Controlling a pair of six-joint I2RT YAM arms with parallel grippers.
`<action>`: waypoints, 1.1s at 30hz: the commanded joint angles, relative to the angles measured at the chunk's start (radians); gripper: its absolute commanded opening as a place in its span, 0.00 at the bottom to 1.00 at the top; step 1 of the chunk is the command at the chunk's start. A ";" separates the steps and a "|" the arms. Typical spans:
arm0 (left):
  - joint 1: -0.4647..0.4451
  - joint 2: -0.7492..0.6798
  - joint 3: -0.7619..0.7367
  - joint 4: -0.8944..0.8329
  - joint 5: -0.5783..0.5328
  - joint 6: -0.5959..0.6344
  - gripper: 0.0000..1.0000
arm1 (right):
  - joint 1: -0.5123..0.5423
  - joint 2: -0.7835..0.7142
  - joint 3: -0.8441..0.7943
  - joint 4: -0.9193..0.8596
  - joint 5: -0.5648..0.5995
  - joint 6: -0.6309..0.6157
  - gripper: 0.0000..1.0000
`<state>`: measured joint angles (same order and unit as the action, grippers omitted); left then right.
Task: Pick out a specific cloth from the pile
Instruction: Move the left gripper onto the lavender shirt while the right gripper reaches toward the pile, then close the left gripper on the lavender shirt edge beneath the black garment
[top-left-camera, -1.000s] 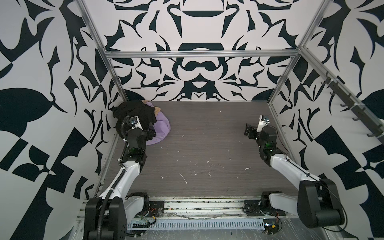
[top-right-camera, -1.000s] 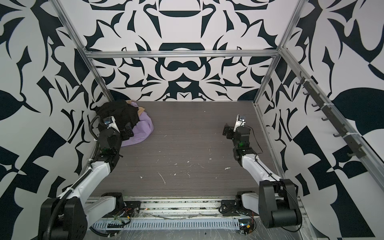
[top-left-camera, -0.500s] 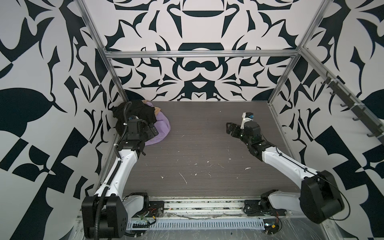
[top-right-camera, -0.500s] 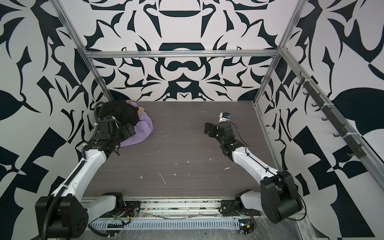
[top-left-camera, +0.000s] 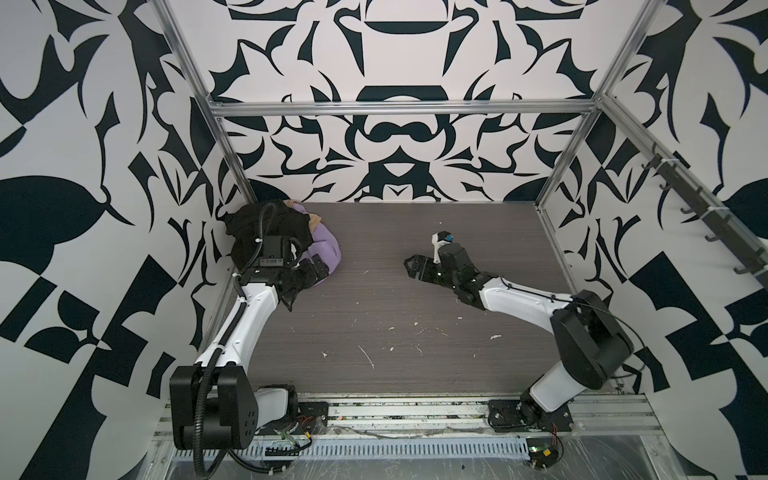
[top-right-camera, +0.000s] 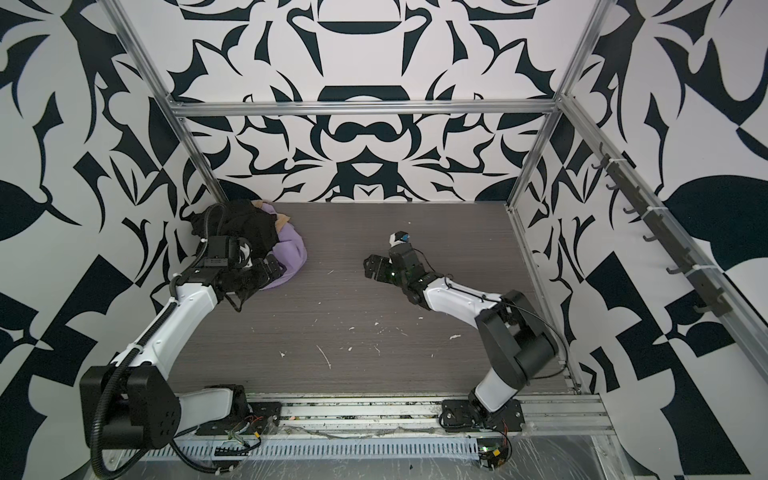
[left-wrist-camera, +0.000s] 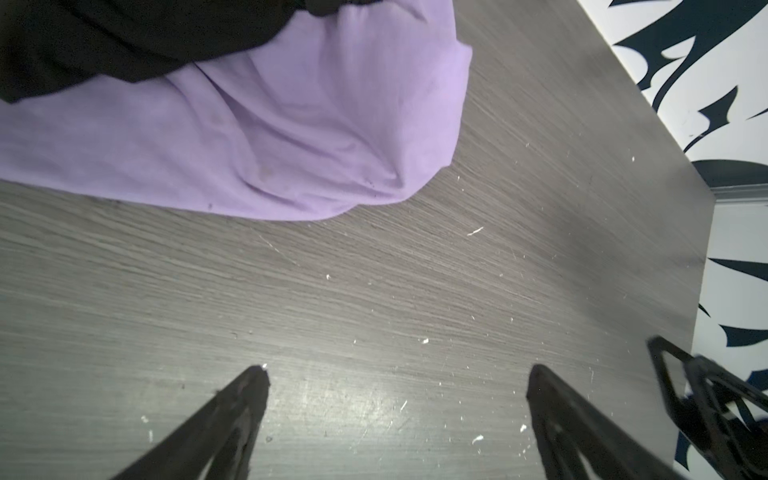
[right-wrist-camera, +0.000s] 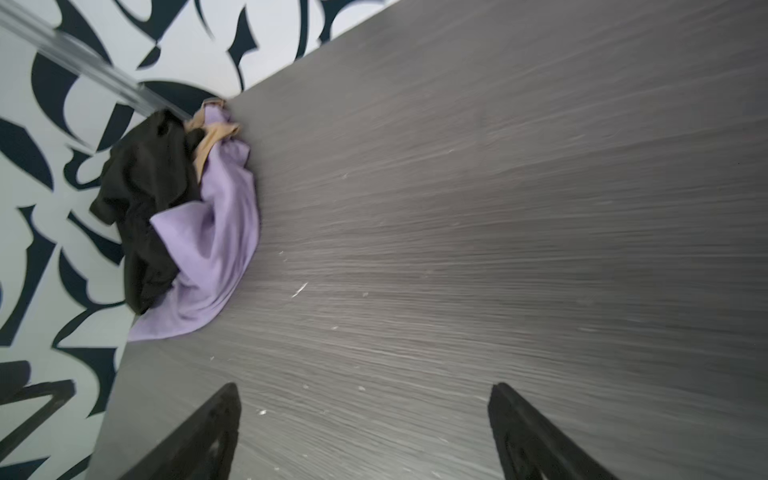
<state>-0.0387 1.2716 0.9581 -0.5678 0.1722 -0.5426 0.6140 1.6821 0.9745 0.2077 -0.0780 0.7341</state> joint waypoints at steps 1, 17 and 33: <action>0.001 0.043 0.079 -0.076 -0.012 0.015 1.00 | 0.036 0.096 0.135 0.042 -0.079 0.033 0.96; -0.116 0.398 0.399 -0.115 -0.379 -0.101 0.95 | 0.098 0.351 0.337 0.077 -0.120 -0.042 1.00; -0.119 0.699 0.697 -0.167 -0.381 -0.094 0.65 | 0.102 0.329 0.287 0.112 -0.131 -0.070 0.99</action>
<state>-0.1612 1.9560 1.6226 -0.6834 -0.1936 -0.6365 0.7097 2.0644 1.2697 0.2745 -0.2031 0.6827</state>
